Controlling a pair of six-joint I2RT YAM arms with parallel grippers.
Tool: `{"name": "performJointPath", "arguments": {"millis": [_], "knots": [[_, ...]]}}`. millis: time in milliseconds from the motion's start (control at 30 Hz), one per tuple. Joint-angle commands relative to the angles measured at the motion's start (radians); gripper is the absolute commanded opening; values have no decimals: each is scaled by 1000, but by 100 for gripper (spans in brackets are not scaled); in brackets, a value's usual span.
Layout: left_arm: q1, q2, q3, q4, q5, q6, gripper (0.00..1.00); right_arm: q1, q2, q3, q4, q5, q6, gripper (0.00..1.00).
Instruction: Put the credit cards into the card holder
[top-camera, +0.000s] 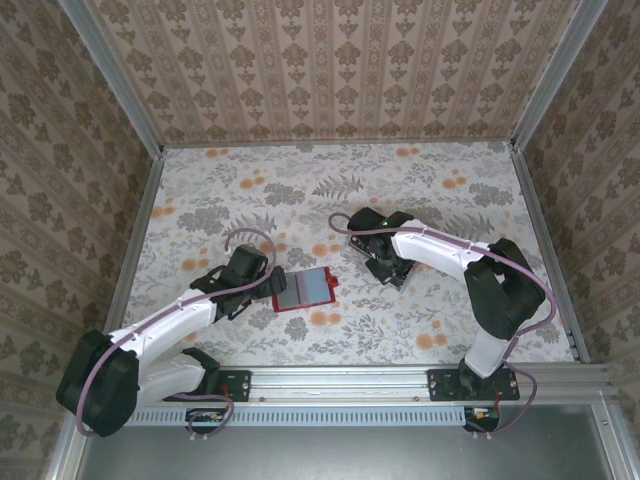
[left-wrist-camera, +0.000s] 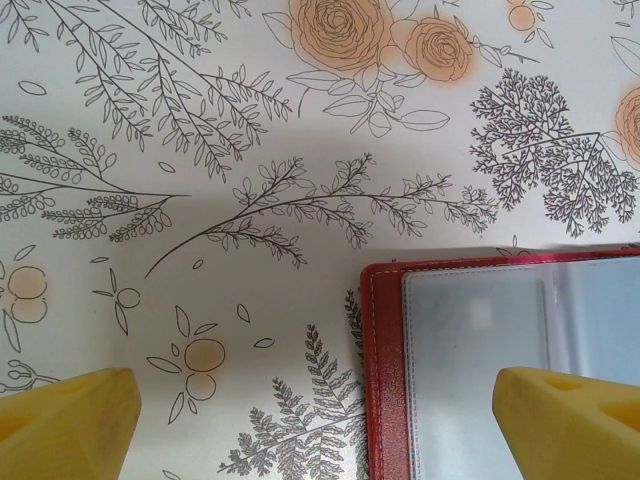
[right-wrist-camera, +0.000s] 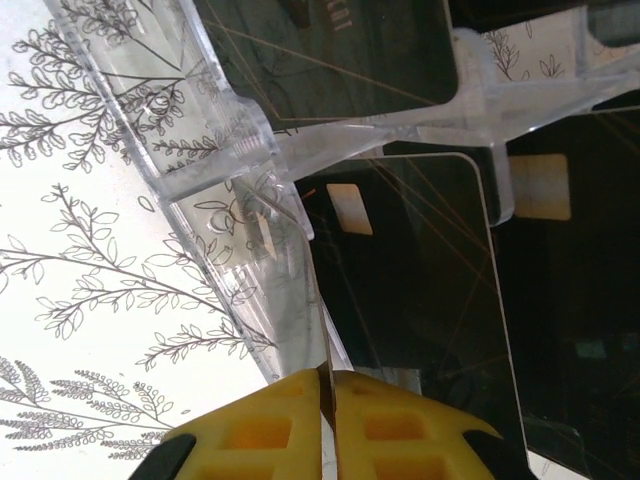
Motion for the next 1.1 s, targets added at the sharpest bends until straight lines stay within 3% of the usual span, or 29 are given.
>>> {"name": "performJointPath", "arguments": {"millis": [0, 133, 333, 467, 667, 867, 1067], "knots": [[4, 9, 30, 6, 6, 9, 100, 0, -45, 25, -39, 0, -36, 9], [5, 3, 33, -3, 5, 12, 100, 0, -87, 67, -65, -38, -40, 0], [4, -21, 33, -23, -8, 9, 100, 13, -177, 128, -88, -150, -14, 0], [4, -35, 27, -42, -17, 7, 100, 30, -230, 123, -14, -277, 94, 0], [4, -45, 25, -103, -51, -18, 100, 103, -265, -37, 393, -497, 403, 0], [4, -48, 24, -155, -78, -46, 100, 163, -196, -212, 845, -593, 667, 0], [2, -50, 13, -175, -84, -64, 100, 189, -89, -246, 1002, -618, 746, 0]]}}
